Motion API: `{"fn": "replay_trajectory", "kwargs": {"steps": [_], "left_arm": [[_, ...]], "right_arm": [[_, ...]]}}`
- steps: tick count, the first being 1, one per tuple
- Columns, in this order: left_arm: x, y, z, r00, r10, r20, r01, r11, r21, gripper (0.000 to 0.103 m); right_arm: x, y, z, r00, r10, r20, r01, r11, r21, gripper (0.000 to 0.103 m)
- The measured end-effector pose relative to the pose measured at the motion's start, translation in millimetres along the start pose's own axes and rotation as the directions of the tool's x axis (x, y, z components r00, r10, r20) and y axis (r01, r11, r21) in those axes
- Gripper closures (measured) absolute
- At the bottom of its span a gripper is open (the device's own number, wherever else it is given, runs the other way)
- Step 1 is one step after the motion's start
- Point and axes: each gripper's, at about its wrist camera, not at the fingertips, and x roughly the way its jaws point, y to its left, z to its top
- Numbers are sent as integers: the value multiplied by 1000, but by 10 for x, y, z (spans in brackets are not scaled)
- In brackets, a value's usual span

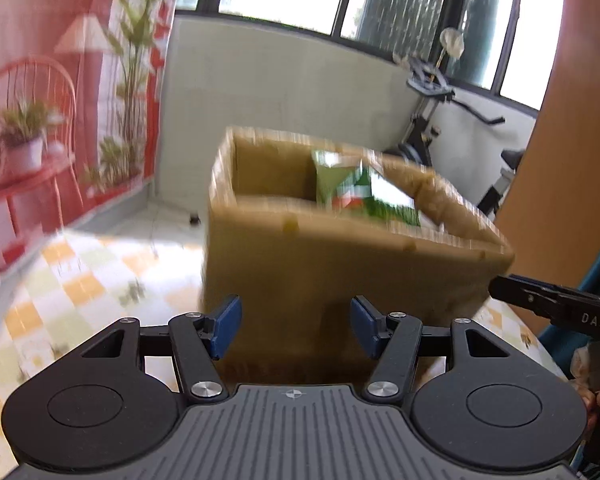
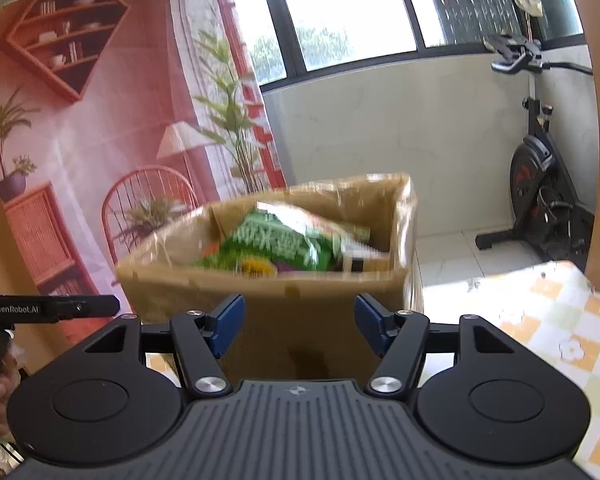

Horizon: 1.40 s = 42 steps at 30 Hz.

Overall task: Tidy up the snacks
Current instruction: 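Move both tools back down to the snacks on the table, then close the left tool on the black-wrapped snack while the right tool lowers onto the orange bread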

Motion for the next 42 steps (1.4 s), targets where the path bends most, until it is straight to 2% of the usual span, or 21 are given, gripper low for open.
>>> {"fn": "replay_trajectory", "kwargs": {"steps": [3,9,12,18,21,29,37,39,40,41,42], "left_arm": [[114,-8,-200,998,-21,-57,19,1000,-22,40],[340,-36,-540,985,-19,-173,20,1000,4,38],[426,-31,-660,979,-15,-205,17,1000,8,37],[537,-33,-822,960,-50,-275,50,999,-7,31],[567,-75,-892,950,-73,-305,75,997,-5,31],[640,-238,-1075,927,-97,-363,114,993,25,28],[724,-300,-1183,904,-103,-414,132,990,40,28],[722,-303,-1201,908,-99,-408,129,991,47,30],[767,-324,-1222,910,-93,-404,124,991,51,37],[762,-317,-1225,912,-94,-399,125,991,51,51],[744,-301,-1225,914,-110,-390,136,990,41,53]], "right_arm": [[11,8,-136,999,-18,-32,18,1000,-16,38],[42,-31,-428,993,-50,-110,46,998,-43,38],[56,-83,-574,986,-74,-149,66,996,-54,23],[112,-193,-787,972,-85,-218,75,996,-53,16],[147,-211,-896,965,-90,-248,76,995,-66,14],[242,-103,-1116,946,-108,-305,42,976,-215,12],[272,-188,-1166,939,-115,-324,57,981,-183,12],[278,-206,-1179,938,-114,-328,58,983,-175,12],[284,-209,-1185,937,-113,-331,58,983,-171,12],[292,-203,-1191,936,-113,-335,58,984,-170,12],[296,-208,-1200,934,-113,-339,58,984,-169,12]]}}
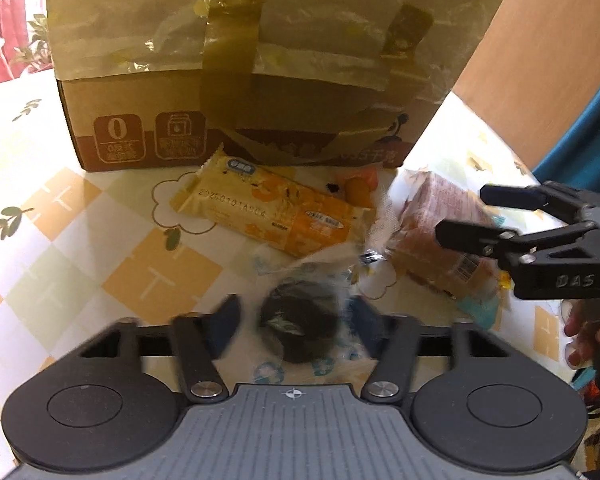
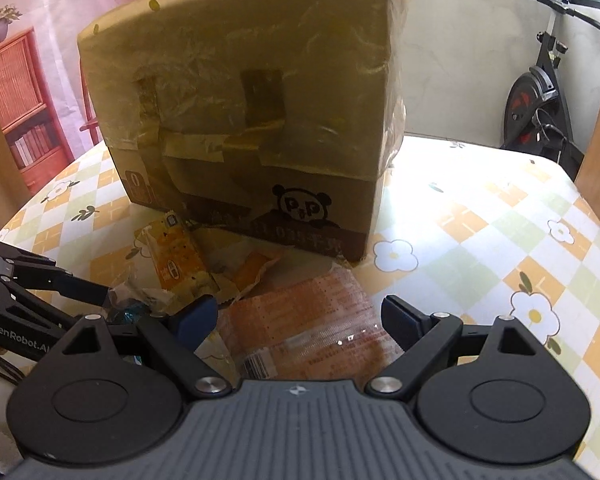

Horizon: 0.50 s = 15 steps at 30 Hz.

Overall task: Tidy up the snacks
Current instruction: 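Close the left tool on the black-wrapped snack while the right tool lowers onto the orange bread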

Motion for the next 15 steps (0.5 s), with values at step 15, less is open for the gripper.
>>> {"fn": "replay_trajectory", "kwargs": {"steps": [15], "left_arm": [[-101,317,6,998,58,36,-53,990,-134,58]], "right_arm": [[87,74,-25,1000,-25,-17,23,992,-125,12]]}}
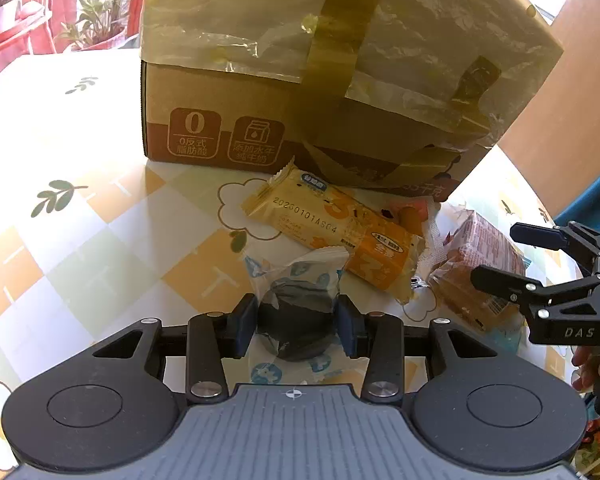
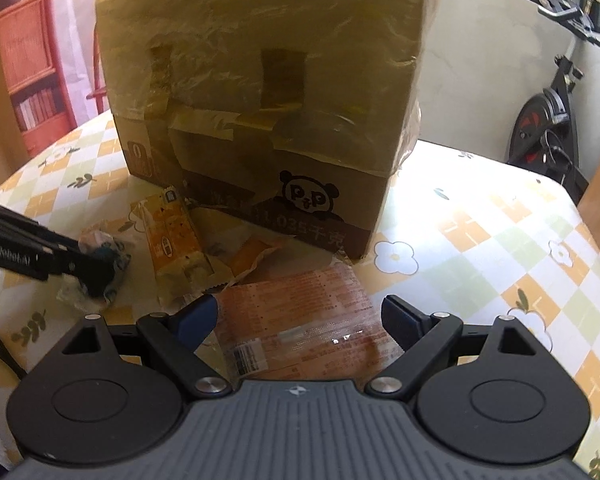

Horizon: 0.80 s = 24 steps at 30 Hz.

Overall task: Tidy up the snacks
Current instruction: 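Close the left tool on the black-wrapped snack while the right tool lowers onto the orange bread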

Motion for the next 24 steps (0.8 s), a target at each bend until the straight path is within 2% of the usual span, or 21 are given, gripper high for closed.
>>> {"fn": "replay_trajectory", "kwargs": {"steps": [8,11,17,20,24], "left_arm": [[9,-5,-18,1000,4,3,-4,1000,0,58],[9,-6,-17,1000,4,3,-4,1000,0,58],[9,-3,-20,1000,3,3,-3,1000,1,58],[8,1,-25,1000,2,4,-2,1000,-1,58],[11,-1,-26,1000,2,3,-2,1000,1,57]], "right_arm": [[-16,124,-28,999,35,-8,-36,993,-115,11],[21,153,-43,1000,6,-20,-9,992,-127,10],[41,50,10,999,-33,-11,32,997,-64,5],[109,44,5,999,-27,-36,24,997,-73,1],[223,-10,-45,997,-18,-73,18,1000,6,0]]}}
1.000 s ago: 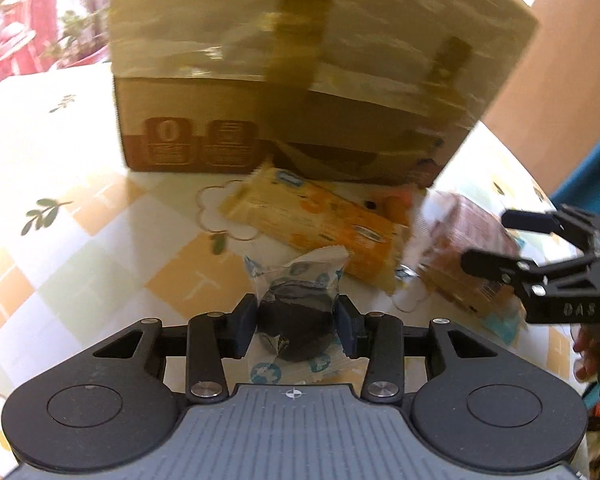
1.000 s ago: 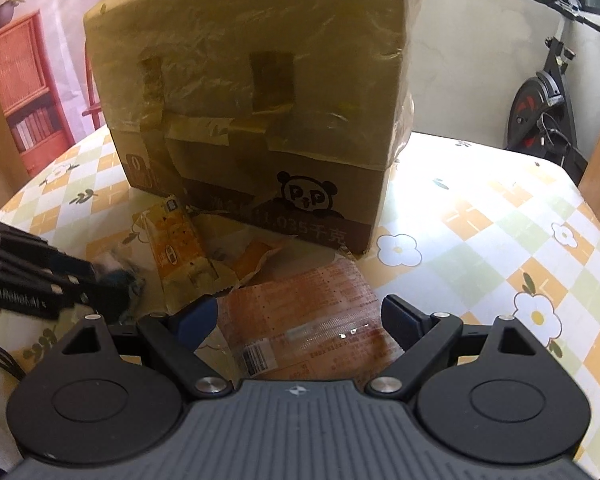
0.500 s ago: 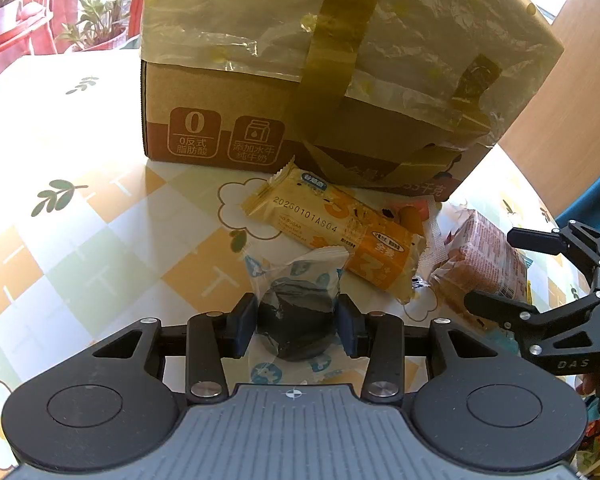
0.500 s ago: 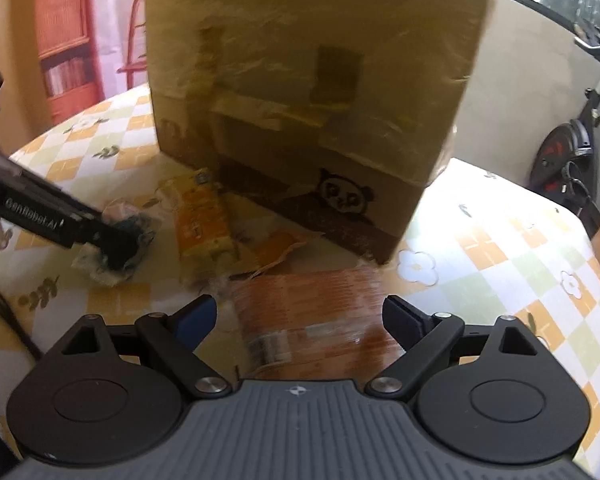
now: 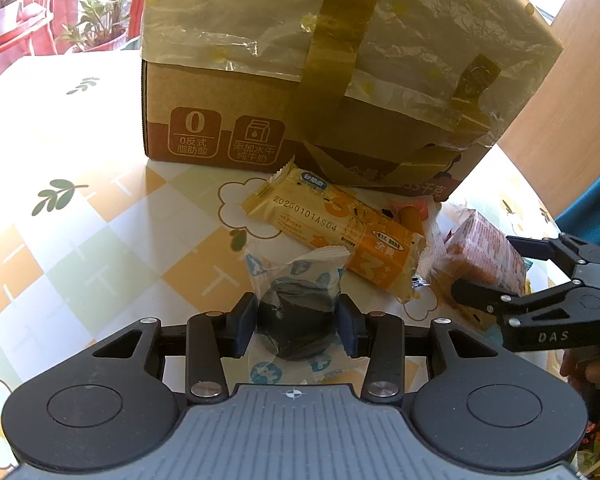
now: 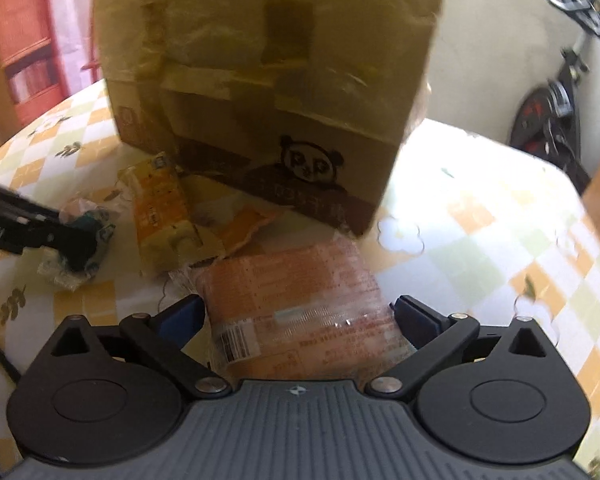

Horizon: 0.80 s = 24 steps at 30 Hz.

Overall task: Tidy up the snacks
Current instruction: 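Close the left tool on the black-wrapped snack while the right tool lowers onto the orange bread, then close the right tool on the orange-wrapped bread pack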

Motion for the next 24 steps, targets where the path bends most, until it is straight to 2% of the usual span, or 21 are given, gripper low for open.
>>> {"fn": "replay_trajectory", "kwargs": {"steps": [5,9,14,19,24], "left_arm": [[4,-16,-1,1000,5,1,-5,1000,6,57],[2,-17,-5,1000,5,1,-5,1000,5,56],[-1,-13,-10,1000,5,1,-5,1000,6,56],[0,-19,-14,1000,6,2,-6,1000,7,56],[3,-19,-18,1000,8,2,-8,1000,9,56]], "right_arm": [[19,-21,-61,999,-17,30,15,998,61,0],[1,-57,-174,996,-13,91,2,993,117,0],[-18,-41,-303,988,-29,152,10,992,124,0],[15,40,-320,986,-61,157,47,995,86,0],[4,-27,-349,983,-32,180,9,992,128,2]]}}
